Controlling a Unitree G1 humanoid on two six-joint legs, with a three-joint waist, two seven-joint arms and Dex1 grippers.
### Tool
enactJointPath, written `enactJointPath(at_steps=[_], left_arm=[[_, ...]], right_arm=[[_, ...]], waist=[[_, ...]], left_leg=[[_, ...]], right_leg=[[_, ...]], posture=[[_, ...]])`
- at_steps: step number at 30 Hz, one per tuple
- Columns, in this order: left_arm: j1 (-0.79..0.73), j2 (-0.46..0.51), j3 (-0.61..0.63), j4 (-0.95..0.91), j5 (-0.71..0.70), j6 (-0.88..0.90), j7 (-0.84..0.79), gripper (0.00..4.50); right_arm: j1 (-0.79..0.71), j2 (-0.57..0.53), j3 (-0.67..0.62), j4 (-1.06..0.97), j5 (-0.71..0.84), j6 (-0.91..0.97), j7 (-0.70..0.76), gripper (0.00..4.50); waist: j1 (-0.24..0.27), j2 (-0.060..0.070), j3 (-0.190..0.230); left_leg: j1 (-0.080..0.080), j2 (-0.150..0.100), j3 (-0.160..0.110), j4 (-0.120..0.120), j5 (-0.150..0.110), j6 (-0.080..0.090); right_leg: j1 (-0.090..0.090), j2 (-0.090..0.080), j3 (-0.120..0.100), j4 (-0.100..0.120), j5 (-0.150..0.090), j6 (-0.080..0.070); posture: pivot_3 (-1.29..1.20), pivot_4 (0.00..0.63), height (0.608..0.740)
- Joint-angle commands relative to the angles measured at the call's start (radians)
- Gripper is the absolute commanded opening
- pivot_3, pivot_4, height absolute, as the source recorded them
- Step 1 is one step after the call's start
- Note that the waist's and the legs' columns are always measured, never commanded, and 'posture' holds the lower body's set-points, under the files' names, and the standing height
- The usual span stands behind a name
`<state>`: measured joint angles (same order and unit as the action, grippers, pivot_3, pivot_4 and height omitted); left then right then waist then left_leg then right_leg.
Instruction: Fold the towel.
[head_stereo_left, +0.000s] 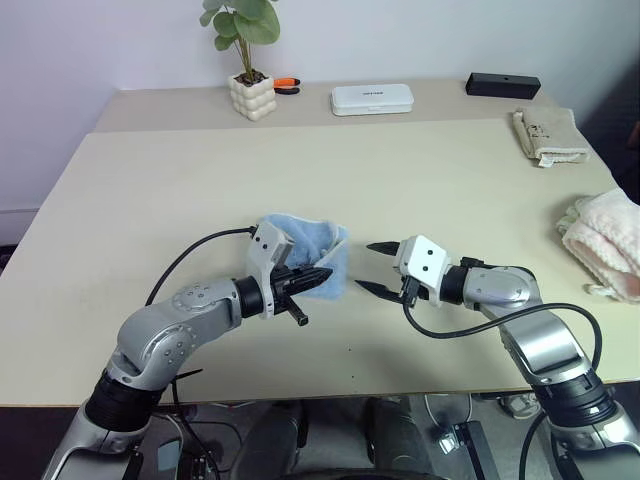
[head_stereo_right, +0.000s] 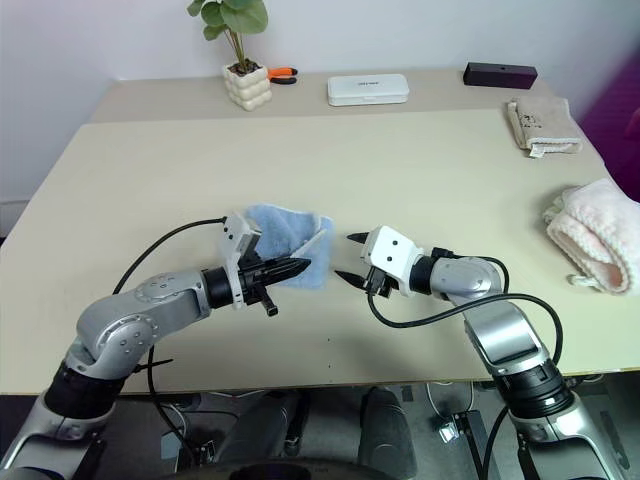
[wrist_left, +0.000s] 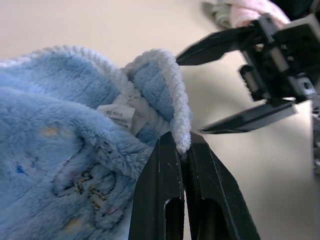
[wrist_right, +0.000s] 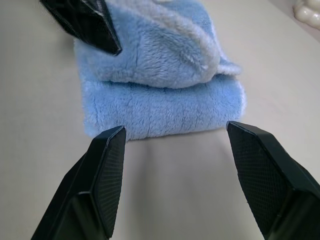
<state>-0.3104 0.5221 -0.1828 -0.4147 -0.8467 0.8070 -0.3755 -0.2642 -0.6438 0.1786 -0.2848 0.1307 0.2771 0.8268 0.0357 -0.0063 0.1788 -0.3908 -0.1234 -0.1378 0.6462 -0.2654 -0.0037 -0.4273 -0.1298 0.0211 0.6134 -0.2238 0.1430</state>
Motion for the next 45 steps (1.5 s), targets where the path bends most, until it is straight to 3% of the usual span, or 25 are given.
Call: enactJointPath(at_steps=[1, 5, 6, 8, 10, 12, 13, 14, 15, 19, 23, 28, 30, 35, 38, 41, 45], left_arm=[[0.005, -0.009, 0.047, -0.042, -0.033, 0.016, -0.043, 1.01], [0.069, 0.049, 0.176, -0.109, -0.120, 0.012, -0.136, 2.94], [0.083, 0.063, 0.212, -0.121, -0.147, 0.010, -0.155, 2.94], [0.103, 0.082, 0.353, -0.106, -0.240, -0.003, -0.157, 3.01], [0.091, 0.082, 0.438, -0.069, -0.244, -0.023, -0.106, 2.37], [0.069, 0.090, 0.459, -0.036, -0.158, -0.060, -0.071, 1.59], [0.061, 0.095, 0.457, -0.026, -0.114, -0.080, -0.066, 0.96], [0.051, 0.099, 0.440, -0.015, -0.055, -0.104, -0.053, 0.49], [0.039, 0.094, 0.422, -0.001, -0.022, -0.104, -0.031, 0.02], [0.005, 0.049, 0.279, 0.045, 0.142, -0.168, -0.039, 0.02], [0.002, -0.010, 0.165, 0.120, 0.229, -0.205, -0.094, 0.02], [0.048, 0.009, -0.006, 0.223, 0.432, -0.306, -0.171, 0.02], [0.065, -0.004, -0.004, 0.237, 0.449, -0.325, -0.180, 0.02], [0.131, -0.020, 0.044, 0.219, 0.447, -0.357, -0.201, 0.02], [0.167, -0.042, 0.101, 0.176, 0.410, -0.384, -0.209, 0.00], [0.207, -0.038, 0.201, 0.127, 0.365, -0.394, -0.211, 0.00], [0.293, 0.026, 0.299, 0.071, 0.353, -0.434, -0.279, 0.00]], right_arm=[[0.004, -0.012, -0.035, -0.037, -0.003, -0.010, -0.009, 3.27], [-0.003, -0.023, -0.065, -0.035, 0.018, 0.011, -0.010, 3.27], [-0.005, -0.024, -0.074, -0.034, 0.026, 0.020, -0.009, 3.27], [-0.013, -0.027, -0.106, -0.038, 0.068, 0.064, 0.004, 2.71], [-0.025, -0.022, -0.136, -0.040, 0.101, 0.089, 0.006, 1.91], [-0.062, 0.006, -0.170, -0.034, 0.141, 0.123, -0.015, 0.96], [-0.080, 0.018, -0.182, -0.032, 0.159, 0.139, -0.023, 0.38], [-0.098, 0.031, -0.189, -0.033, 0.176, 0.154, -0.029, 0.00], [-0.117, 0.046, -0.189, -0.037, 0.192, 0.172, -0.037, 0.00], [-0.210, 0.158, -0.130, -0.050, 0.238, 0.258, -0.091, 0.00], [-0.266, 0.285, -0.016, 0.043, 0.177, 0.283, -0.165, 0.00], [-0.219, 0.280, 0.167, 0.203, 0.000, 0.248, -0.197, 0.00], [-0.188, 0.259, 0.201, 0.220, -0.045, 0.230, -0.195, 0.00], [-0.150, 0.261, 0.143, 0.177, -0.017, 0.267, -0.206, 0.00], [-0.146, 0.269, 0.064, 0.116, 0.057, 0.317, -0.192, 0.81], [-0.128, 0.261, -0.063, 0.017, 0.175, 0.439, -0.192, 2.19], [-0.085, 0.256, -0.183, -0.072, 0.298, 0.639, -0.220, 4.36]], waist=[[0.001, 0.000, 0.000], [-0.004, 0.000, 0.000], [-0.009, 0.000, 0.000], [-0.008, 0.000, 0.000], [-0.007, 0.000, 0.000], [-0.002, 0.000, 0.000], [-0.001, 0.000, 0.000], [0.000, 0.000, 0.000], [0.001, 0.000, 0.000], [0.001, 0.000, 0.000], [-0.002, 0.000, 0.000], [-0.016, 0.000, 0.000], [-0.021, 0.000, 0.000], [-0.025, 0.002, -0.002], [-0.023, 0.002, -0.002], [-0.023, 0.002, -0.002], [-0.025, 0.002, -0.002]], left_leg=[[0.000, 0.000, 0.000, 0.000, 0.000, 0.000], [0.000, 0.000, 0.000, 0.000, 0.000, 0.000], [0.000, 0.000, 0.000, 0.000, 0.000, 0.000], [0.000, 0.001, 0.000, 0.000, 0.000, 0.000], [0.000, 0.001, -0.001, 0.000, 0.000, 0.000], [0.000, 0.000, -0.001, 0.000, 0.000, 0.000], [0.000, 0.000, -0.001, 0.000, 0.000, 0.000], [0.000, 0.000, 0.000, 0.000, 0.000, 0.000], [0.000, 0.000, 0.000, 0.000, 0.000, 0.000], [0.000, 0.000, 0.000, 0.000, 0.000, -0.001], [0.000, 0.000, 0.000, 0.000, 0.001, -0.002], [0.000, 0.000, 0.000, 0.000, 0.003, -0.005], [0.000, -0.001, 0.000, -0.001, 0.003, -0.005], [0.001, 0.000, -0.001, -0.001, 0.000, -0.001], [0.001, 0.000, -0.001, 0.000, 0.000, -0.001], [0.000, 0.000, -0.001, 0.000, 0.000, -0.001], [0.000, 0.000, -0.001, -0.001, 0.000, 0.000]], right_leg=[[0.000, 0.000, 0.000, 0.000, 0.000, 0.000], [0.000, 0.000, 0.000, 0.000, 0.000, 0.000], [-0.001, 0.000, 0.000, 0.000, 0.000, 0.000], [-0.001, 0.000, 0.000, 0.001, 0.000, 0.000], [-0.001, 0.000, 0.000, 0.001, 0.000, 0.000], [0.000, 0.000, 0.000, 0.001, 0.000, 0.000], [0.000, 0.000, 0.000, 0.000, 0.000, 0.000], [0.000, 0.000, 0.000, 0.000, 0.000, 0.000], [0.000, 0.000, 0.000, 0.000, 0.000, 0.000], [0.000, 0.000, 0.000, 0.000, 0.001, -0.001], [-0.001, 0.000, 0.000, 0.000, 0.001, -0.001], [-0.001, 0.000, 0.000, 0.001, 0.001, -0.001], [-0.001, 0.000, 0.000, 0.001, 0.001, -0.001], [-0.001, 0.000, 0.000, 0.001, 0.001, -0.001], [-0.001, 0.000, 0.000, 0.001, 0.001, -0.001], [-0.001, 0.000, 0.000, 0.001, 0.001, -0.001], [-0.002, 0.000, 0.000, 0.001, 0.001, -0.001]], posture=[[0.00, 0.150, 0.740], [0.00, 0.150, 0.740], [0.00, 0.150, 0.740], [0.00, 0.150, 0.740], [0.00, 0.150, 0.740], [0.00, 0.150, 0.740], [0.00, 0.150, 0.740], [0.00, 0.150, 0.740], [0.00, 0.150, 0.740], [0.00, 0.150, 0.740], [0.00, 0.150, 0.740], [0.00, 0.150, 0.740], [0.00, 0.150, 0.740], [0.00, 0.150, 0.740], [0.00, 0.150, 0.740], [0.00, 0.150, 0.740], [0.00, 0.150, 0.740]])
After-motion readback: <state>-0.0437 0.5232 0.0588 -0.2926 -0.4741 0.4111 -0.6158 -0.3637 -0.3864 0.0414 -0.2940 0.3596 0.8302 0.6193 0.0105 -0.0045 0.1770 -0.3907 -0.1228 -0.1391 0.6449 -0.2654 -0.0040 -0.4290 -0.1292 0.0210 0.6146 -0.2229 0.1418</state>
